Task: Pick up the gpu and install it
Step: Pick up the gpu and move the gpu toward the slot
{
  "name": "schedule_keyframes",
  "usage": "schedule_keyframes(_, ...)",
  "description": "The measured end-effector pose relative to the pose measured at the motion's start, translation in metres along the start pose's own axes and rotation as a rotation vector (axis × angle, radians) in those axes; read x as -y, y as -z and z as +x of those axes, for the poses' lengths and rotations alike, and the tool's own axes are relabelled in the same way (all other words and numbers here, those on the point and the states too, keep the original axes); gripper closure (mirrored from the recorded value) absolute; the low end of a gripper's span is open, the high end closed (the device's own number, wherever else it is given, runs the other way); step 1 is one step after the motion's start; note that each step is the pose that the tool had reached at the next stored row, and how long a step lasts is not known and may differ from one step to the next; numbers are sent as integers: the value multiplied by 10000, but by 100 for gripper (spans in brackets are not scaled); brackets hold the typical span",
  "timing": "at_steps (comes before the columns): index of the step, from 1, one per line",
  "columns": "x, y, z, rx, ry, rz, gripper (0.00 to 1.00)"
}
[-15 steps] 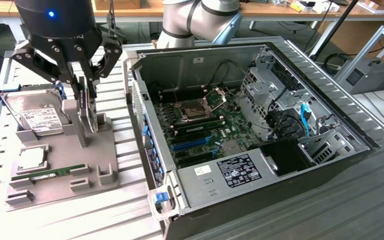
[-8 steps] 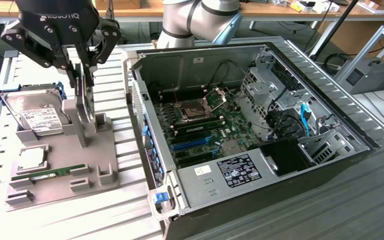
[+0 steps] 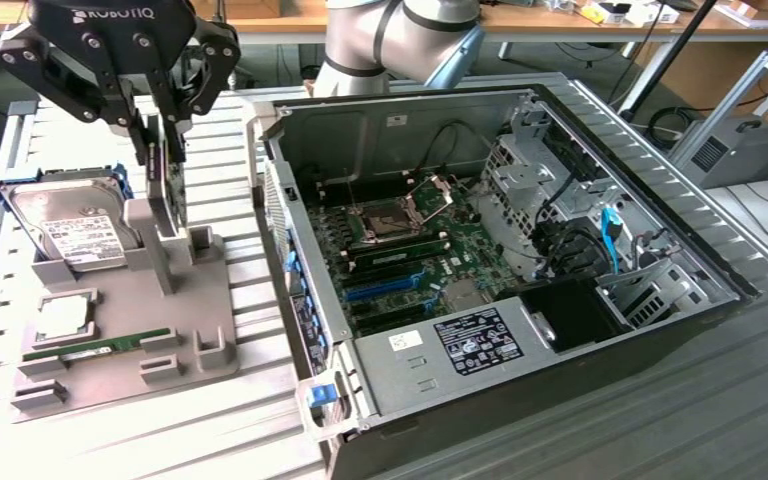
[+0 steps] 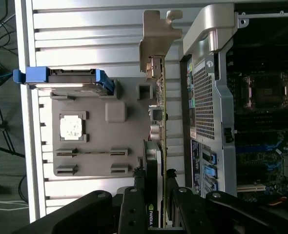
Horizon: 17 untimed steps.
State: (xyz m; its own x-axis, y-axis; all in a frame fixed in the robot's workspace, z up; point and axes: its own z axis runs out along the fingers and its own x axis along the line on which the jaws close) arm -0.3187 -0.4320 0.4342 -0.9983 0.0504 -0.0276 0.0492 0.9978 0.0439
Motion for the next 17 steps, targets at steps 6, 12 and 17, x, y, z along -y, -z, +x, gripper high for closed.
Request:
schedule_keyframes(6,-1,0,-17,0,2,1,73)
schedule_keyframes(12,-8,-4,-153,0,0,1,73)
schedule_keyframes(17,-14,-7,-267,-1,0,1,73)
